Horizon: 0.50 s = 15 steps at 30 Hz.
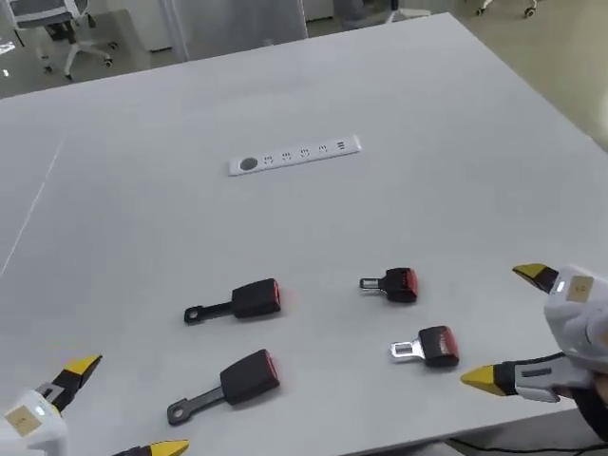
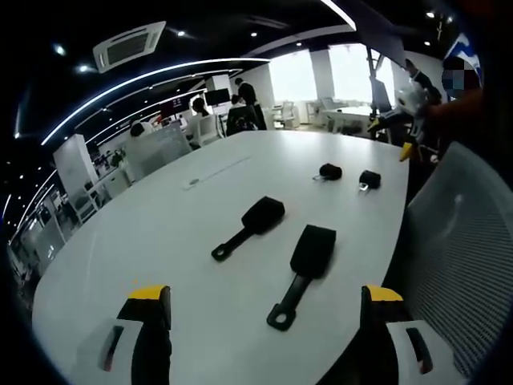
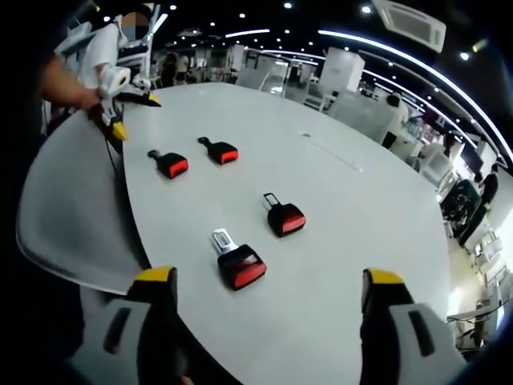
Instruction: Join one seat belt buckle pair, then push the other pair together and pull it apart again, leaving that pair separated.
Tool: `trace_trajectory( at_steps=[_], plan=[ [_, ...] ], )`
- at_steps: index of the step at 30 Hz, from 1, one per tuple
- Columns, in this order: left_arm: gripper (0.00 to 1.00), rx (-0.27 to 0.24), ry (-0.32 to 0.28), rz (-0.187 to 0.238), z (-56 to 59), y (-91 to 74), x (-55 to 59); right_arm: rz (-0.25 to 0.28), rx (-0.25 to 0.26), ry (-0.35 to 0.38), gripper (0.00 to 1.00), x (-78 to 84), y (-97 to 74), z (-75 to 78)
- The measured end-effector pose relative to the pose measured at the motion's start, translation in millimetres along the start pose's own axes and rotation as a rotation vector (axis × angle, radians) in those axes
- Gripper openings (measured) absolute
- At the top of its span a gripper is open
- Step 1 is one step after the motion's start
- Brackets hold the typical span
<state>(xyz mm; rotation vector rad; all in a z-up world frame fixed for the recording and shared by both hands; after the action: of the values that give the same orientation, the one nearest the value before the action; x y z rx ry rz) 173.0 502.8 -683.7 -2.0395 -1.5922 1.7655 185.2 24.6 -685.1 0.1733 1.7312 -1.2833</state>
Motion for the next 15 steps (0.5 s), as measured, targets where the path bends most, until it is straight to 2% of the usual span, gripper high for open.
trace_trajectory(
  at_steps=[7,15],
  plan=[
    [1.00,0.031,0.016,-0.004,1.6,2.8,2.8,-0.009,-0.012,-0.020,0.95,-4.0,0.5,-3.4],
    [1.00,0.029,0.008,-0.004,1.1,2.4,5.8,0.004,-0.018,-0.010,0.96,-9.3,0.7,-3.4]
  ],
)
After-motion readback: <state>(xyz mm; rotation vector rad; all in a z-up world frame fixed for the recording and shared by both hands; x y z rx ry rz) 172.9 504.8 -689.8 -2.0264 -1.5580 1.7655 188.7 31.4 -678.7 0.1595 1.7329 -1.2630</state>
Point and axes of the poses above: the centre of the closed fingertips' face, and the gripper's own axes: y roughly forward along the fingers, z roughly to its right, x roughly out of its underside, the point moved 8 cm from there along -y, roughly backward along the fingers, and after that the axes turned 15 degrees about y, right-handed, at the moved point
